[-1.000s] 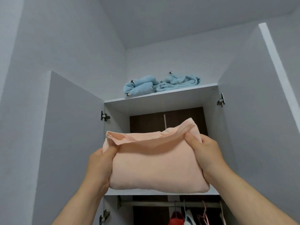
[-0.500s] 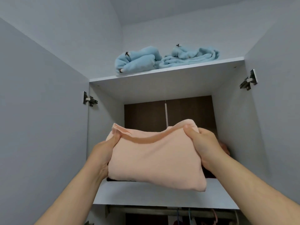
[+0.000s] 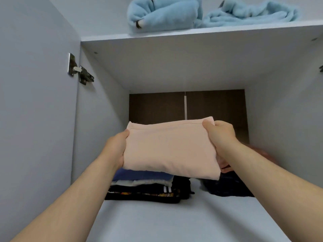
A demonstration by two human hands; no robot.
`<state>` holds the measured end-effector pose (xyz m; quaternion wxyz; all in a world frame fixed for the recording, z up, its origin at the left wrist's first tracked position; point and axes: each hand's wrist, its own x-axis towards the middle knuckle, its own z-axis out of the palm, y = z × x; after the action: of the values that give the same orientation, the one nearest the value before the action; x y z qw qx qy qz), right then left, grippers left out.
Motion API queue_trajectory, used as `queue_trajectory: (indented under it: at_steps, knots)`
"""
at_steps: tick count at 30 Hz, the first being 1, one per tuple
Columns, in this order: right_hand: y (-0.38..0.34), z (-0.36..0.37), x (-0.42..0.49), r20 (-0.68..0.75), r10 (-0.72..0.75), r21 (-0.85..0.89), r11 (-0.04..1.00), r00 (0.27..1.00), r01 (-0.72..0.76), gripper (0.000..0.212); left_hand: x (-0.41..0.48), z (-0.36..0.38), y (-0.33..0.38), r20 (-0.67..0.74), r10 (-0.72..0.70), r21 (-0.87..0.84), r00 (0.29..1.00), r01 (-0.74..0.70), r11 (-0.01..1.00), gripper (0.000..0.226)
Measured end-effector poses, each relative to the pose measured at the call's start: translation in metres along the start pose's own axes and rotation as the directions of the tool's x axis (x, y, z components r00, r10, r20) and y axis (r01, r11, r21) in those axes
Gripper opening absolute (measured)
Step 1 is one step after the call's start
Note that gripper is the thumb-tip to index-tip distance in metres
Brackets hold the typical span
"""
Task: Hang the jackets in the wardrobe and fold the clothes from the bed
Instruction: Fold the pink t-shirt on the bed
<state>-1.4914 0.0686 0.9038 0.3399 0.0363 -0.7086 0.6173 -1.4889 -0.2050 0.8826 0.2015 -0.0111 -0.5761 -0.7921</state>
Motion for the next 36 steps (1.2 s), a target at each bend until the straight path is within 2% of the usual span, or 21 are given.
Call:
queue_trajectory:
  at_steps: [4,8,12,17,22,27,28,29,30,31,33,34,35,36]
  knots:
    - [0.012,0.028,0.039,0.03,0.096,0.005,0.995,0.995,-0.096,0.01,0.034,0.001,-0.008,0.004,-0.075,0.015,0.997,0.075,0.997,0.02]
    - [0.02,0.055,0.07,0.084,0.176,0.043,0.983,0.981,-0.18,0.022,0.069,0.005,-0.005,-0.032,-0.097,0.063,0.995,0.099,0.993,0.017]
    - [0.039,0.076,0.099,0.128,0.178,0.049,0.981,0.976,-0.186,0.025,0.101,0.009,-0.006,-0.092,-0.067,0.173,0.994,0.083,0.981,0.014]
    - [0.071,0.103,0.127,0.23,0.179,-0.033,0.984,0.956,-0.176,0.013,0.134,0.005,-0.023,-0.18,-0.058,0.293,0.982,0.11,0.95,0.019]
    - [0.125,0.134,0.145,0.399,0.255,-0.132,0.966,0.881,-0.22,0.009,0.176,-0.014,-0.059,-0.265,-0.076,0.475,0.961,0.199,0.857,0.024]
    - [0.156,0.167,0.161,0.427,0.269,-0.088,0.963,0.864,-0.257,0.009,0.213,-0.019,-0.078,-0.304,0.011,0.639,0.952,0.196,0.744,0.031]
    - [0.16,0.173,0.164,0.411,0.268,-0.078,0.963,0.871,-0.259,0.011,0.217,-0.016,-0.079,-0.296,0.055,0.698,0.954,0.176,0.694,0.031]
    - [0.163,0.177,0.168,0.393,0.268,-0.081,0.963,0.88,-0.257,0.012,0.223,-0.015,-0.08,-0.264,0.102,0.792,0.959,0.155,0.591,0.032]
    - [0.17,0.182,0.173,0.38,0.266,-0.106,0.964,0.886,-0.244,0.011,0.23,-0.016,-0.082,-0.213,0.148,0.906,0.966,0.138,0.399,0.034]
    - [0.179,0.187,0.175,0.379,0.267,-0.181,0.96,0.886,-0.212,0.012,0.236,-0.017,-0.087,-0.143,0.214,0.983,0.966,0.114,0.141,0.035]
    - [0.191,0.194,0.17,0.449,0.279,-0.47,0.882,0.849,-0.042,0.026,0.239,-0.016,-0.106,0.01,0.286,0.948,0.958,0.082,-0.307,0.034]
    - [0.194,0.197,0.168,0.493,0.284,-0.621,0.777,0.822,0.104,0.034,0.241,-0.014,-0.116,0.097,0.308,0.893,0.946,0.054,-0.447,0.036]
    - [0.195,0.2,0.166,0.53,0.244,-0.708,0.655,0.812,0.264,0.04,0.242,-0.009,-0.123,0.194,0.315,0.849,0.929,0.001,-0.528,0.038]
    - [0.192,0.204,0.165,0.566,0.141,-0.715,0.575,0.812,0.398,0.044,0.243,-0.003,-0.125,0.27,0.295,0.847,0.917,-0.081,-0.526,0.042]
